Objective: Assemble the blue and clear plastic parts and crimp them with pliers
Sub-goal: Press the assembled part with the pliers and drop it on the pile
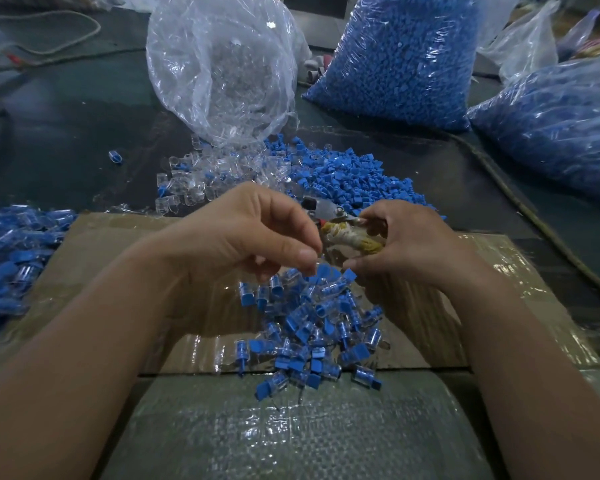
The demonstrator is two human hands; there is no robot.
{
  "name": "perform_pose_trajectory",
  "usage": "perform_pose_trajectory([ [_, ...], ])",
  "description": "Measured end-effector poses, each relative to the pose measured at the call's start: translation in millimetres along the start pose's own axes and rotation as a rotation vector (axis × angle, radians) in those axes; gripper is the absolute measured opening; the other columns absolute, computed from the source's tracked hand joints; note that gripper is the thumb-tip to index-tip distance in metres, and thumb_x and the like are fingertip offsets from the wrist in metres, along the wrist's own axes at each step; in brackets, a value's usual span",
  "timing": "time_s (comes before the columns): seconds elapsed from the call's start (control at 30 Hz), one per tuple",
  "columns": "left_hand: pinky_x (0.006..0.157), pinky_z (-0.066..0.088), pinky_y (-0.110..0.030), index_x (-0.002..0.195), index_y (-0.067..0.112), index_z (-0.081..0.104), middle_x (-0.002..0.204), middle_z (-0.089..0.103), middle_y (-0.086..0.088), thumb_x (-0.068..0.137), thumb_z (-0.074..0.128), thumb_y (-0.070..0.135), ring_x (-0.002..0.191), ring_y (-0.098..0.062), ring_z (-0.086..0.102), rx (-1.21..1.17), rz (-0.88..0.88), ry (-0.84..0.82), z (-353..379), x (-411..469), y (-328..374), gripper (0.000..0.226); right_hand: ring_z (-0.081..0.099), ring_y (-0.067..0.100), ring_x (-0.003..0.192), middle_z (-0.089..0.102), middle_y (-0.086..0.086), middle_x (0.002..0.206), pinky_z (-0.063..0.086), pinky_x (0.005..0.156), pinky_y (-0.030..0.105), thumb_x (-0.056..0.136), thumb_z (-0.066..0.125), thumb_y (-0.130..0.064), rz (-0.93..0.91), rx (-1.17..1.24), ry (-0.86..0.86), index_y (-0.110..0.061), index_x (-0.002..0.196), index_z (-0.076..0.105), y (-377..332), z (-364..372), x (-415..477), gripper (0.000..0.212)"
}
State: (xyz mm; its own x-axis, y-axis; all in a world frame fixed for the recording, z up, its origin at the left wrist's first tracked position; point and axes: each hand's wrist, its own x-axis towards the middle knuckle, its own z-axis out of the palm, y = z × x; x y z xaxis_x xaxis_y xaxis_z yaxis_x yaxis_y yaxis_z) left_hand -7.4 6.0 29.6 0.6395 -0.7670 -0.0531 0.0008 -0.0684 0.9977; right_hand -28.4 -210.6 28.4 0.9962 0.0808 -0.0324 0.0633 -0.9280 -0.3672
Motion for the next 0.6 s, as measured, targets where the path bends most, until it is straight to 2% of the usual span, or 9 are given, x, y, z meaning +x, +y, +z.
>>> perform_pose_trajectory([
  [0.07,0.039,0.039,-0.015,0.068,0.019,0.074,0.064,0.069,-0.003,0.049,0.087,0.03,0.049,-0.011,0.054,0.005,0.009,-0.052,3,1,-1,0.025,0.049,0.009,0.082,0.045,-0.02,0.079,0.038,0.07,0.028,0.058,0.08,-0.044,-0.006,-0.004,-0.024,-0.028,0.1,0.054,0,0,0,0.052],
  [0.1,0.042,0.039,-0.017,0.068,0.02,0.074,0.064,0.068,-0.003,0.048,0.087,0.029,0.053,-0.018,0.054,0.025,0.007,-0.058,3,1,-1,0.026,0.049,0.009,0.083,0.045,-0.02,0.08,0.038,0.071,0.028,0.058,0.08,-0.043,-0.007,-0.006,-0.038,-0.027,0.103,0.055,-1,0,0,0.054],
  [0.2,0.058,0.038,-0.032,0.068,0.018,0.074,0.067,0.066,-0.01,0.046,0.086,0.029,0.064,-0.03,0.049,0.056,-0.005,-0.065,4,1,-3,0.026,0.048,0.008,0.084,0.045,-0.02,0.081,0.037,0.071,0.027,0.058,0.08,-0.044,-0.006,-0.019,-0.064,-0.027,0.105,0.055,-1,1,0,0.056],
  [0.27,0.052,0.039,-0.025,0.069,0.019,0.074,0.067,0.067,-0.008,0.051,0.084,0.024,0.054,-0.023,0.049,0.025,0.009,-0.051,4,-1,-2,0.021,0.048,0.007,0.084,0.045,-0.021,0.082,0.037,0.071,0.027,0.057,0.08,-0.044,-0.013,-0.023,-0.072,-0.026,0.106,0.055,-1,1,0,0.057],
  [0.33,0.04,0.036,-0.015,0.069,0.018,0.073,0.066,0.068,-0.003,0.058,0.081,0.019,0.045,-0.008,0.048,-0.064,0.034,0.132,3,-1,-2,0.014,0.045,0.003,0.08,0.044,-0.021,0.083,0.036,0.068,0.025,0.056,0.081,-0.043,-0.027,-0.025,-0.095,-0.025,0.108,0.056,0,-1,0,0.06],
  [0.43,0.043,0.04,-0.014,0.071,0.017,0.071,0.065,0.068,0.001,0.067,0.072,0.014,0.047,-0.004,0.05,-0.088,0.07,0.653,-5,6,-10,0.005,0.041,0.001,0.079,0.041,-0.021,0.085,0.033,0.068,0.023,0.057,0.081,-0.042,-0.035,-0.03,-0.129,-0.024,0.116,0.053,1,-3,-2,0.068],
  [0.5,0.053,0.046,-0.015,0.077,0.017,0.07,0.064,0.066,0.006,0.073,0.072,0.007,0.053,-0.002,0.055,0.132,0.061,0.977,-16,12,-18,0.011,0.042,0.005,0.089,0.042,-0.016,0.093,0.032,0.075,0.025,0.056,0.081,-0.045,-0.041,-0.042,-0.161,-0.024,0.121,0.049,3,-4,-3,0.075],
  [0.53,0.062,0.049,-0.018,0.081,0.016,0.07,0.066,0.065,0.007,0.075,0.072,0.006,0.059,-0.003,0.058,0.272,0.046,1.07,-21,13,-22,0.013,0.041,0.008,0.094,0.042,-0.013,0.098,0.033,0.078,0.026,0.056,0.08,-0.046,-0.047,-0.046,-0.179,-0.025,0.123,0.048,4,-5,-3,0.077],
  [0.6,0.076,0.049,-0.023,0.093,0.018,0.069,0.076,0.064,0.007,0.078,0.07,0.006,0.071,-0.006,0.059,0.491,0.029,1.123,-27,13,-26,0.019,0.041,0.009,0.099,0.042,-0.012,0.103,0.034,0.082,0.027,0.058,0.078,-0.048,-0.058,-0.046,-0.211,-0.025,0.125,0.045,6,-6,-4,0.078],
])
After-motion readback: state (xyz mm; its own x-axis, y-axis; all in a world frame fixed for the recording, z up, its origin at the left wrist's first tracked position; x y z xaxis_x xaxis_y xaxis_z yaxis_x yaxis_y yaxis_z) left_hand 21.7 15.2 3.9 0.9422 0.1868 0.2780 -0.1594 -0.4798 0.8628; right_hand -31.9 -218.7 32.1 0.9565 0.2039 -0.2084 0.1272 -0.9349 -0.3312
